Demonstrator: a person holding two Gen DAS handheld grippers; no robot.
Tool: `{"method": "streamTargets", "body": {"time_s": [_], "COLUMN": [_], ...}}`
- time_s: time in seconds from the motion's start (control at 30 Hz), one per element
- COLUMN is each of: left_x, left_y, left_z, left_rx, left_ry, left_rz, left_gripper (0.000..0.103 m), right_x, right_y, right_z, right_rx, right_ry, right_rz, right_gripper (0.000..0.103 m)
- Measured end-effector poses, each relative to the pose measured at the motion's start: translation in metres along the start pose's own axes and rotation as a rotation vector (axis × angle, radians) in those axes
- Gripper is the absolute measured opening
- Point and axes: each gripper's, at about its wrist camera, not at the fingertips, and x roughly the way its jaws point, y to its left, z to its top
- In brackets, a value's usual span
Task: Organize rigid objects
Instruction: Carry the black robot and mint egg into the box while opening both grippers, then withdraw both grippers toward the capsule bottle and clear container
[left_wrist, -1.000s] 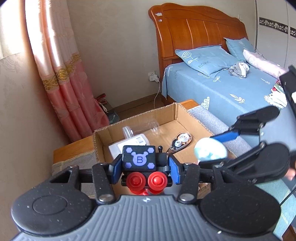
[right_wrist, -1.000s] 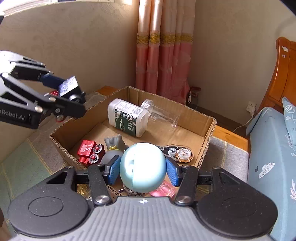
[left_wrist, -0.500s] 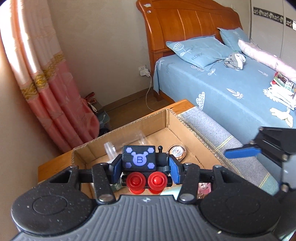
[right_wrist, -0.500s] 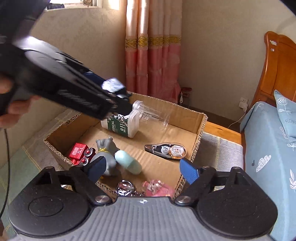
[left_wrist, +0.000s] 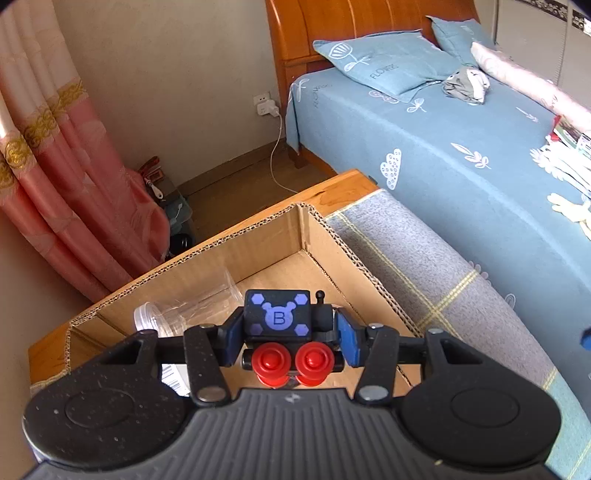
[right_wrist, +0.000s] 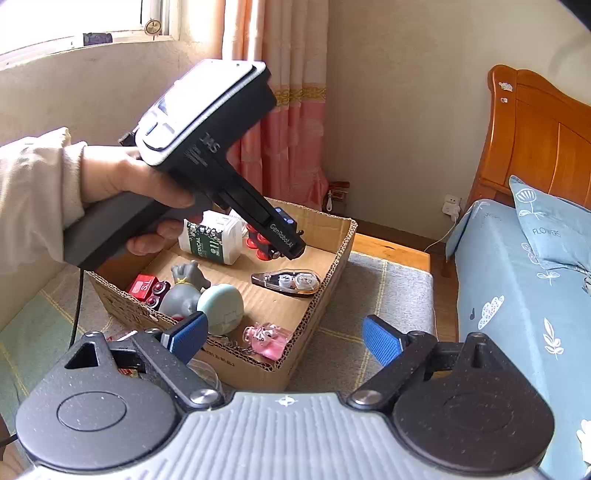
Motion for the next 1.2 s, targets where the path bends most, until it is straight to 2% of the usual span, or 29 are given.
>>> {"method": "streamTargets", "body": {"time_s": [0.13,0.2,0.27,0.37,0.57,0.97,1.2], "left_x": [0.008,0.007,0.000,-0.015,-0.046,-0.103,-0.136], "left_y": [0.001,0.000,-0.002,-0.002,-0.003,-0.014,-0.011], "left_z": [0.002,0.003,0.003,0.000,-0.009,-0.060,-0.107], "left_rx": [-0.030,-0.030,-0.023,-0.014,0.012,0.048,-0.011], "left_ry": [-0.023,-0.023,-0.041,-0.083,-0.106,-0.151,-0.171], "left_rz": [-0.011,-0.006,0.015,0.006,0.016,0.002,0.093], "left_gripper": [0.053,0.075,0.090,0.093,0.101,0.101,0.101], "right_x": [-0.001,-0.001,0.000,-0.002,-0.003,-0.011,-0.018], "right_y": [-0.003,-0.003,-0.001,0.002,0.010,0.040,0.052], "right_z": [-0.002,-0.003,-0.004,-0.006,-0.007,-0.019,-0.029], "right_rx": [0.014,0.016,0.010,0.002,0.003,-0.030,-0.013], "right_ry": [-0.007,-0.005,0.000,-0.002,0.009,0.083,0.127], "right_rz": [0.006,0.012,0.014,0.011,0.011,-0.014,-0.085], "right_gripper": [0.094,0.094,0.095,0.103,0.103,0.103,0.103]}}
